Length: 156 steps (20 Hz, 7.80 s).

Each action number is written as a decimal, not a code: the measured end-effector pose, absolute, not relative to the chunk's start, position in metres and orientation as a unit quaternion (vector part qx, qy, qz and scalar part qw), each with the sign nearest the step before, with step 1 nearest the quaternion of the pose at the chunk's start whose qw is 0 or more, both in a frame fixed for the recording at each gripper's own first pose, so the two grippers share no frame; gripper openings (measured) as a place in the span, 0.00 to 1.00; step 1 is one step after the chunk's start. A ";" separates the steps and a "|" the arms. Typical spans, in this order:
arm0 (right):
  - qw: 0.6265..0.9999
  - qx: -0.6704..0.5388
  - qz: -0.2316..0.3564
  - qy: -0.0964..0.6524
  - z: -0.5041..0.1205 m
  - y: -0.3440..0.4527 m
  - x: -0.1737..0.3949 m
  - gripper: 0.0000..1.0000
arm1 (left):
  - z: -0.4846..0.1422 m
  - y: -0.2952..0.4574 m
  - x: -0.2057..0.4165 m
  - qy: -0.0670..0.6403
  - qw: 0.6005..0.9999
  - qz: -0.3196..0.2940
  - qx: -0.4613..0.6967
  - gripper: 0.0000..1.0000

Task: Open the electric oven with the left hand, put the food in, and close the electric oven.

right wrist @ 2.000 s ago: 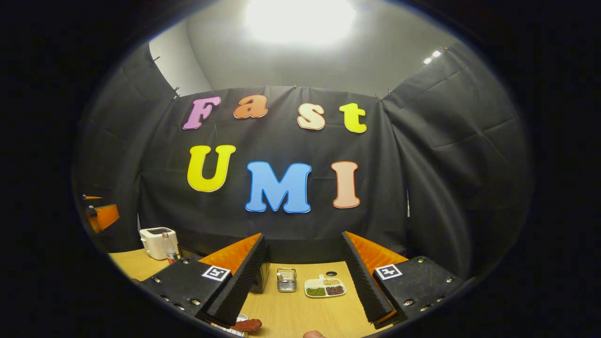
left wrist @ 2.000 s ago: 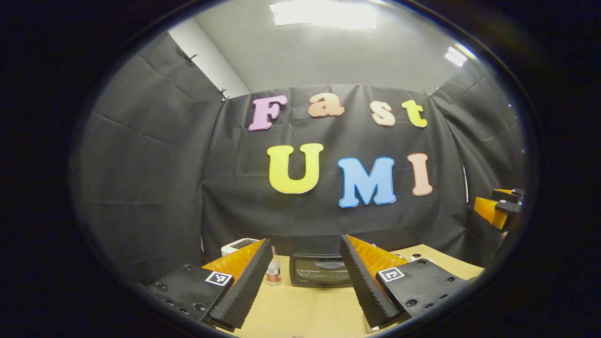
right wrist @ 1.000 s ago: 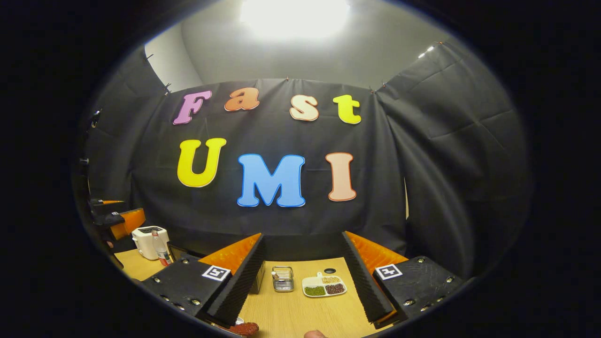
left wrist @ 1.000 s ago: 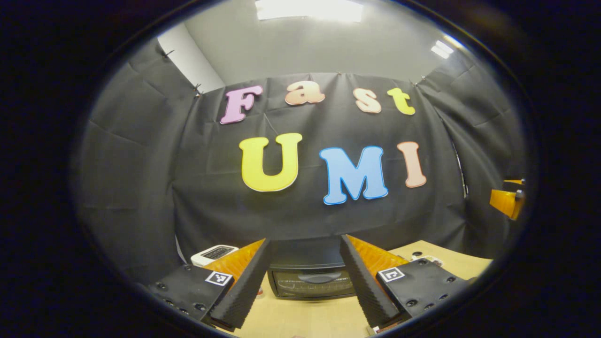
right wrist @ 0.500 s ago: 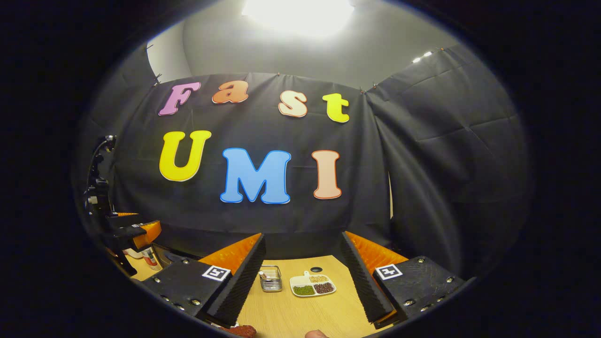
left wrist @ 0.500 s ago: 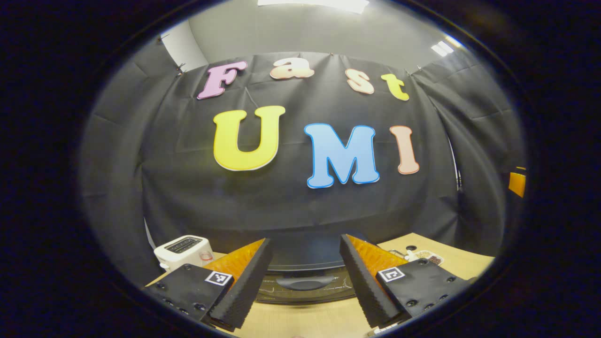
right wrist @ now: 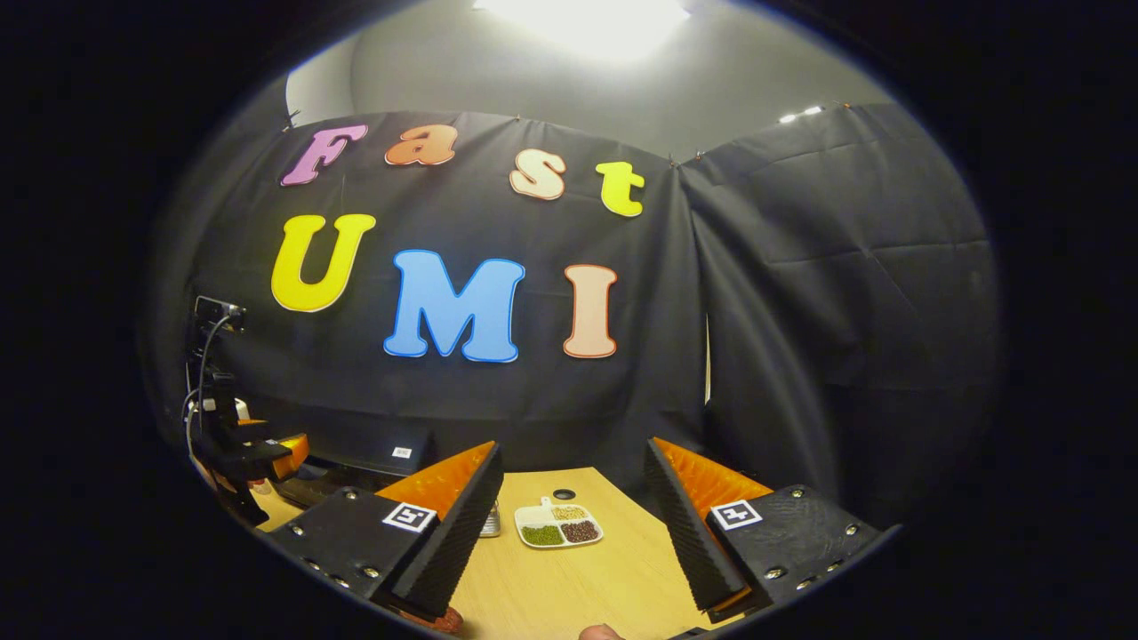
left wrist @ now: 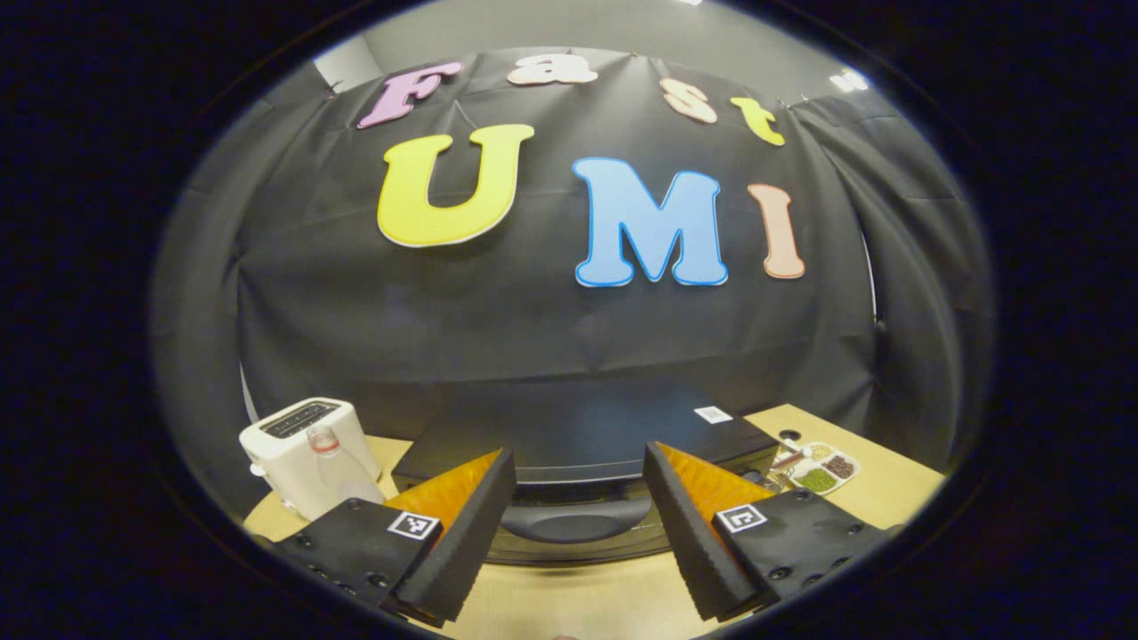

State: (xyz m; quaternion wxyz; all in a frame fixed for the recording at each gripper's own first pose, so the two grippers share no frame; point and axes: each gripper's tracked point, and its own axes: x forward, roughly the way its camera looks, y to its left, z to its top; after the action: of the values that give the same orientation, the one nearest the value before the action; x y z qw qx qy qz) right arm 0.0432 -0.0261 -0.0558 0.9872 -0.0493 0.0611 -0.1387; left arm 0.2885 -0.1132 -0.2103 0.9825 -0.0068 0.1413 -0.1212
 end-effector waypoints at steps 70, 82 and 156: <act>0.995 -0.015 -0.040 0.092 -0.084 -0.026 0.017 0.96 | -0.283 -0.103 0.136 0.242 0.968 -0.061 0.024 0.98; 0.987 0.032 0.052 0.149 -0.130 0.028 0.024 0.97 | -0.117 -0.040 0.104 0.080 0.997 -0.014 0.004 0.97; 0.792 0.444 0.146 0.393 -0.248 0.256 0.123 0.09 | -0.114 0.118 0.125 0.091 0.994 0.044 -0.028 1.00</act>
State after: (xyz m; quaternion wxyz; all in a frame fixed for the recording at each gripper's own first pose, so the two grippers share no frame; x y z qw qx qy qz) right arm 0.1227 0.2558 -0.2482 0.7920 0.4439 0.3928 0.1465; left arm 0.1248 0.1183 -0.1141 0.9945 -0.0282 0.0911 0.0437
